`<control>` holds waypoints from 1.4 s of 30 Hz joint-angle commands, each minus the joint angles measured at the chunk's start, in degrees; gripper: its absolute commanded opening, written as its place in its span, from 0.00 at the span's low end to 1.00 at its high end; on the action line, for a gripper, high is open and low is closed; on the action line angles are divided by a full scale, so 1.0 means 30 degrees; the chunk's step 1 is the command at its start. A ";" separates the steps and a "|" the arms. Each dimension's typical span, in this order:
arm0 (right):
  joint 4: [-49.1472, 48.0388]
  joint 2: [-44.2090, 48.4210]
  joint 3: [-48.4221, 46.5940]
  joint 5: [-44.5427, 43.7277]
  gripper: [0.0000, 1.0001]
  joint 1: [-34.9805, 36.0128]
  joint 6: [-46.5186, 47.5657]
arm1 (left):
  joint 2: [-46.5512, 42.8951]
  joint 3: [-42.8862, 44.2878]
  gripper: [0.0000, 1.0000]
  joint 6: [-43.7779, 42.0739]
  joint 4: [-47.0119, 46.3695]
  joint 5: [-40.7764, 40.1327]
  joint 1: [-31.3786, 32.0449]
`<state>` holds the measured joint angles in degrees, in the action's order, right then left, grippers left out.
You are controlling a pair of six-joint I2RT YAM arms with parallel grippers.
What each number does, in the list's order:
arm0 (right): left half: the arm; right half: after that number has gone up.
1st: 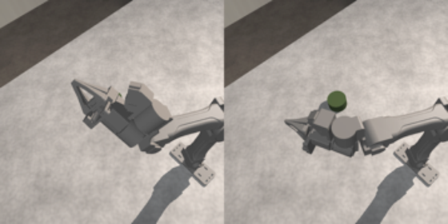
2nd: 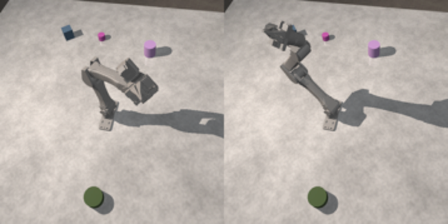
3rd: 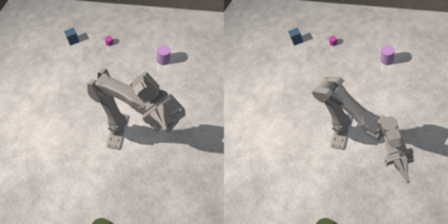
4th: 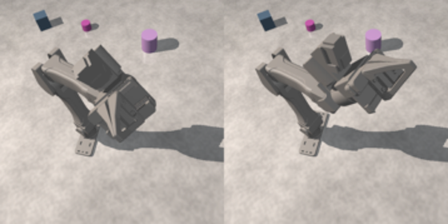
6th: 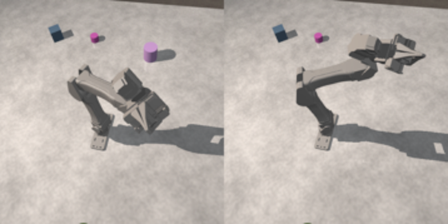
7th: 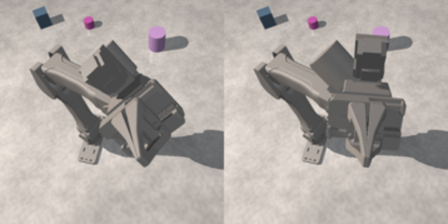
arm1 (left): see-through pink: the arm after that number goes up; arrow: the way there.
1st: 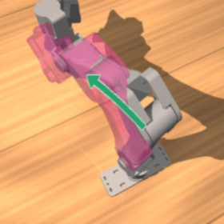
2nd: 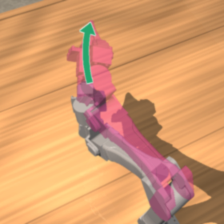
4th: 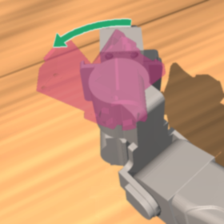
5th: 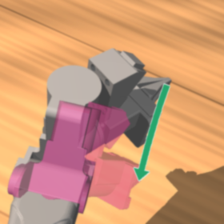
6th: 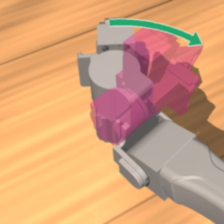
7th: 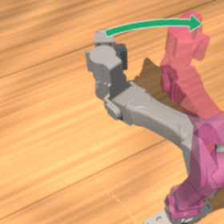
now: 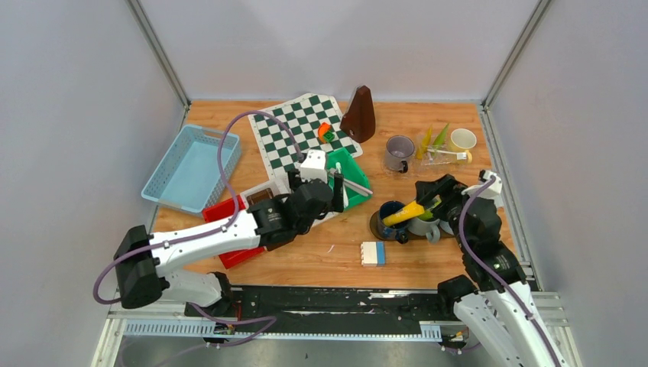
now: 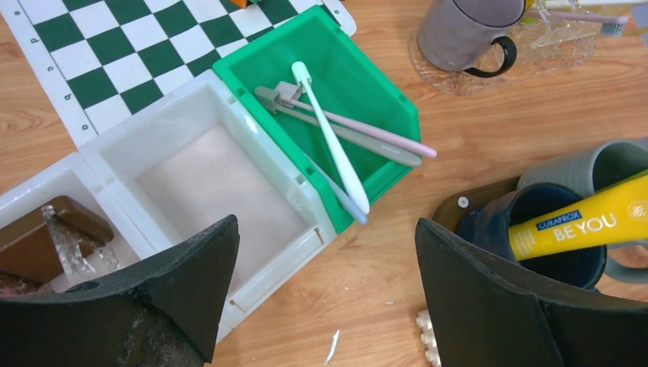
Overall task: Prepare toiletry sets of a toothbrush and toothpaste on the tray
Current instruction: Place the toothpaste in the toothpaste holder.
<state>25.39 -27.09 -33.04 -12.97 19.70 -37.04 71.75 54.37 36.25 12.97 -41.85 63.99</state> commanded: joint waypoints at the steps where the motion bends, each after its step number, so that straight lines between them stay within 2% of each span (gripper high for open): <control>1: 0.0864 0.0686 -0.2075 -0.2261 0.89 -0.0051 0.2003 | 0.1681 0.2620 0.89 0.0698 0.1478 0.1065 -0.0773; 6: 0.1756 0.1120 -0.3182 -0.4149 0.95 -0.0041 0.3262 | 0.3883 0.4932 0.76 0.0638 0.3181 0.2325 -0.1739; 11: 0.2225 0.1766 -0.3404 -0.5278 0.95 -0.0035 0.4189 | 0.6484 0.7366 0.58 0.0659 0.4749 0.3554 -0.2658; 16: 0.2375 0.2666 -0.2964 -0.5846 0.95 -0.0027 0.4518 | 0.9311 0.9756 0.47 0.0563 0.5887 0.4889 -0.3448; 28: 0.2387 0.3759 -0.1962 -0.6303 0.96 -0.0057 0.4816 | 1.4422 1.3832 0.43 0.0121 0.7943 0.6385 -0.4175; 42: 0.2302 0.4401 -0.1607 -0.6766 0.97 -0.0025 0.4897 | 1.6992 1.4692 0.43 0.0877 0.8808 0.7149 -0.4930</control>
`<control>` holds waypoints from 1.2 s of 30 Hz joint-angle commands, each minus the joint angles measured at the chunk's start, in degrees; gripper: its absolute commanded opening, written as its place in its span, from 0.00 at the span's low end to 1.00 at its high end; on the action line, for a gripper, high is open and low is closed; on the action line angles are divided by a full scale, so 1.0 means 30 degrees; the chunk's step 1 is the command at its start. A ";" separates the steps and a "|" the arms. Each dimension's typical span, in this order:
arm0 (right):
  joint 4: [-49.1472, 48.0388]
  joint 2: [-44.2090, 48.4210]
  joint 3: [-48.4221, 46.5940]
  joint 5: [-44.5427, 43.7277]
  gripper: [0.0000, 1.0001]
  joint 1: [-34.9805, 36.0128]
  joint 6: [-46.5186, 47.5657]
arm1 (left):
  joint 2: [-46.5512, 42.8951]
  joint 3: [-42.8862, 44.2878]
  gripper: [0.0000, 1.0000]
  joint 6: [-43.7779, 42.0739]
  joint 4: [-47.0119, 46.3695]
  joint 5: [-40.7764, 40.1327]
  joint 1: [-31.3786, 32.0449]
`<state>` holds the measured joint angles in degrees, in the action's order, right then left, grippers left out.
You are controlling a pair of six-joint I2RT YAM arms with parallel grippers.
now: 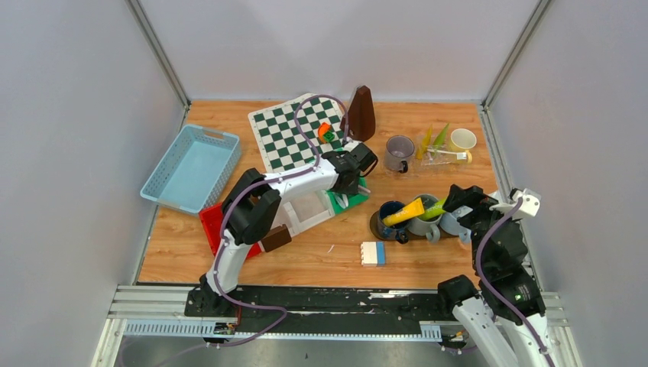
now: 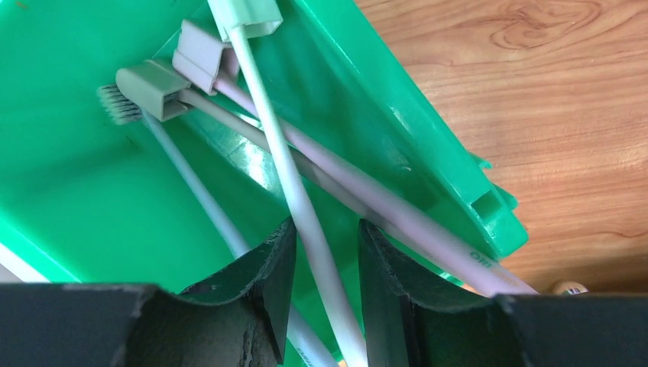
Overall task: Prepare toiletry sets of a toothbrush and toothpaste on the tray
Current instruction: Place the toothpaste in the toothpaste holder, then pick up the toothbrush from the storage box.
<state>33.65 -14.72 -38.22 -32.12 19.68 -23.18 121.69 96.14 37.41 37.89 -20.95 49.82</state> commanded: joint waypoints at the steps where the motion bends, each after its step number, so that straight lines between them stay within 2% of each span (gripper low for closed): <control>1: -0.0437 0.0293 0.0131 -0.0396 0.97 -0.0008 0.0284 | 0.0411 0.0862 0.42 0.0519 0.0548 0.0229 -0.0220; 11: -0.0479 0.0389 0.0085 -0.0311 0.97 -0.0022 0.0285 | -0.1157 0.0849 0.23 0.0826 0.0840 0.0465 -0.0243; 20: -0.0521 -0.0097 -0.0826 0.0561 0.97 -0.0042 0.0637 | -0.4742 -0.1084 0.02 0.1041 -0.0881 0.1100 -0.0236; 31: -0.0536 -0.2115 -0.3364 0.3143 0.97 -0.0043 0.1306 | -0.8715 -0.4280 0.00 -0.0354 -0.4418 0.1869 0.0307; 36: -0.0596 -0.3080 -0.4384 0.4892 0.97 -0.0027 0.1288 | -1.0626 -0.6551 0.00 -0.2041 -0.7899 0.2106 0.1027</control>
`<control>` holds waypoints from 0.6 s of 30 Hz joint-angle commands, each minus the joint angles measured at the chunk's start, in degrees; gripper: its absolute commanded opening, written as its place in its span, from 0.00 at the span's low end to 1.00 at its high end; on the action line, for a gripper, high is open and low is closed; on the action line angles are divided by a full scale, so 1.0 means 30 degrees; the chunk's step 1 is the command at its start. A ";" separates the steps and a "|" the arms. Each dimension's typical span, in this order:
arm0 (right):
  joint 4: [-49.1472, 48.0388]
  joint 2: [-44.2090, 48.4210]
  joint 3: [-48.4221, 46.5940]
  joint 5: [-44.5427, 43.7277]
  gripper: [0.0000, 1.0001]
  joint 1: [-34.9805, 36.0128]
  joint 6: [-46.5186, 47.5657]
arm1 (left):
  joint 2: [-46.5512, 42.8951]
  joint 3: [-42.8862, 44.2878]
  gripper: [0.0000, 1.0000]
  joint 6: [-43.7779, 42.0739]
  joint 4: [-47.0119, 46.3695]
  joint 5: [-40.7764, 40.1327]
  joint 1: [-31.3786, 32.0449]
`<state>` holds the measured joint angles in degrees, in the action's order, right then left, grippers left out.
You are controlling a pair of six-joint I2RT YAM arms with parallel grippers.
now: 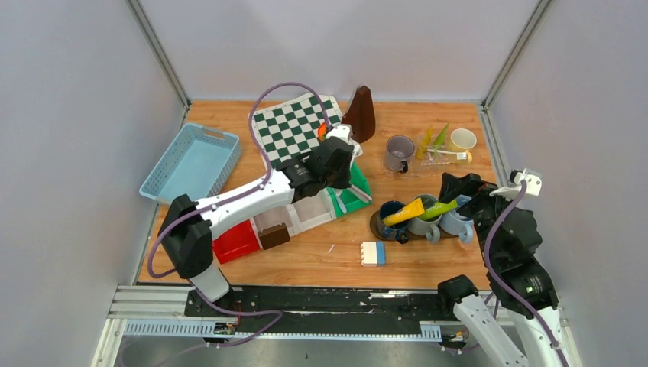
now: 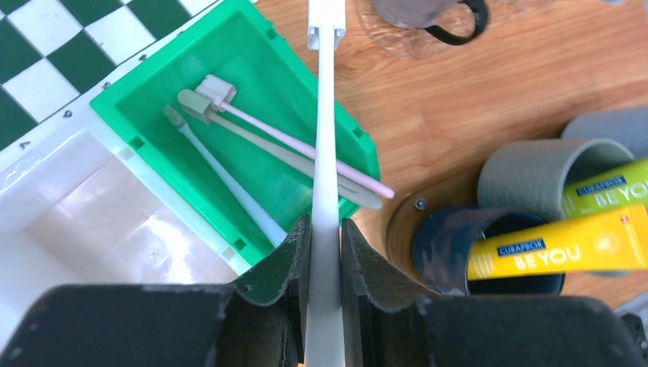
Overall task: Prepare toiletry sets of a toothbrush and toothpaste on the tray
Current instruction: Pick up the toothbrush from the storage box.
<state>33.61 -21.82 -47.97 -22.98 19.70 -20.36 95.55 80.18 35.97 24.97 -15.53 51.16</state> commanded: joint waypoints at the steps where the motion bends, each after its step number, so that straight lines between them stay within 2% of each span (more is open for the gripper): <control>1: -0.0591 -0.0898 -0.1298 0.2210 0.97 -0.0035 0.0328 | -0.2532 -0.2021 0.00 -0.2028 -0.4717 0.0336 0.0760; 4: -0.0597 -0.1556 -0.1926 0.3464 0.97 -0.0035 0.0032 | -0.3565 -0.3319 0.00 -0.3273 -0.6657 -0.0045 0.1291; 9: -0.0556 -0.2592 -0.3153 0.4910 0.96 -0.0035 -0.0773 | -0.4942 -0.5005 0.00 -0.7134 -0.9418 -0.0795 0.2703; 18: 0.0833 -0.4929 -0.5142 0.5341 0.93 -0.0030 -0.3548 | -0.5175 -0.6509 0.00 -1.5430 -1.3414 -0.5857 0.6011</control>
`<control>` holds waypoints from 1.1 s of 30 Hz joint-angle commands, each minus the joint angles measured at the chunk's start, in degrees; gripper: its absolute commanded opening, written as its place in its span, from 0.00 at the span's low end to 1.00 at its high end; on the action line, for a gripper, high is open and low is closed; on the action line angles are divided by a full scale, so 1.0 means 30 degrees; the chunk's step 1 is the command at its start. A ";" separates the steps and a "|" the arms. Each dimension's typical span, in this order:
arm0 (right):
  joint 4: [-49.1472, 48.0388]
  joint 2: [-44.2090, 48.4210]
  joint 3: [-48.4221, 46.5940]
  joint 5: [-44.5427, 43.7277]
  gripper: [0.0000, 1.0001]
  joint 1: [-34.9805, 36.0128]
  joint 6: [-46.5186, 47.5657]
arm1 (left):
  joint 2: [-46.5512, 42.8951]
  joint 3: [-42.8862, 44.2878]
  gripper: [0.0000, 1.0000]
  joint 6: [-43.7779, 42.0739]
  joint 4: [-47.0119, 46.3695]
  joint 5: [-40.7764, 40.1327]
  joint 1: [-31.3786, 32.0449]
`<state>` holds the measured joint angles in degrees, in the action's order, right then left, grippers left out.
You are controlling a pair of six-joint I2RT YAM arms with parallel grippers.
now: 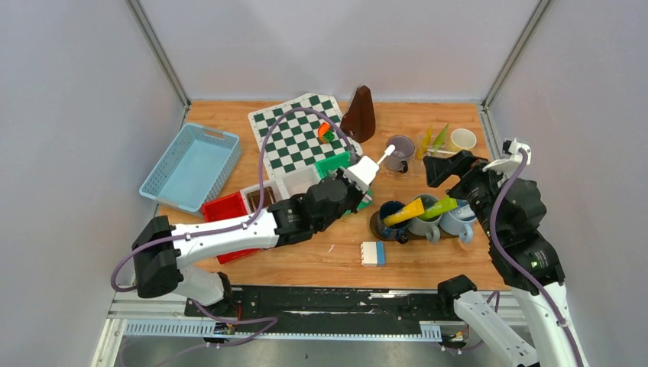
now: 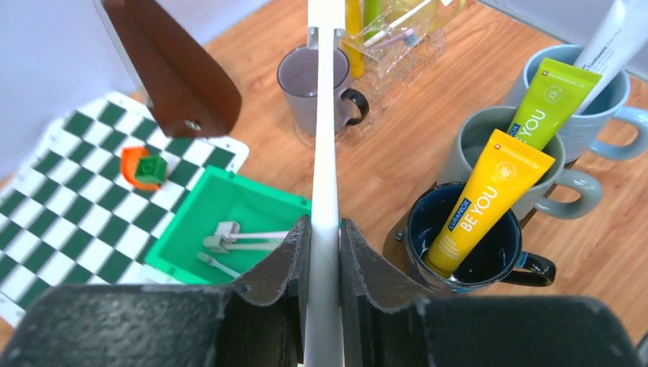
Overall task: Prepare toiletry sets of a toothbrush and toothpaste on the tray
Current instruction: Pick up the toothbrush from the storage box.
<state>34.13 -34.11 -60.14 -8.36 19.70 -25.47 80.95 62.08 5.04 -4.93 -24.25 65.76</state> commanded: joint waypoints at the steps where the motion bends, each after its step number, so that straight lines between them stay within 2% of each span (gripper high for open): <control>1: 0.0814 -0.1084 -0.1231 0.0446 0.93 -0.0049 -0.2241 | -0.0198 -0.0566 0.00 -0.6385 -0.4324 -0.3735 0.1623; 6: 0.1251 -0.2058 -0.1574 0.0625 0.91 -0.0011 -0.3976 | 0.0748 -0.0657 0.00 -0.9573 -0.6338 -0.5280 0.2740; 14: 0.1252 -0.2955 -0.1272 0.0983 0.88 -0.0020 -0.5922 | 0.1888 -0.0539 0.00 -1.2064 -0.8092 -0.6058 0.3817; 26: 0.0049 -0.3913 -0.0070 0.0782 0.81 -0.0013 -0.8379 | 0.3149 -0.0126 0.00 -1.3575 -0.9232 -0.6576 0.4868; 30: -0.0045 -0.4198 0.0475 0.0945 0.77 -0.0034 -0.8902 | 0.3424 -0.0008 0.00 -1.4050 -0.9636 -0.6811 0.5063; 33: -0.0286 -0.4068 0.0906 0.0961 0.70 -0.0035 -0.9264 | 0.3596 0.0057 0.00 -1.4100 -0.9772 -0.6787 0.5210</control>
<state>36.40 -47.00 -58.52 -5.89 19.70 -50.39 91.18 60.16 -35.53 -29.67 -43.59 80.53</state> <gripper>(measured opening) 0.745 0.244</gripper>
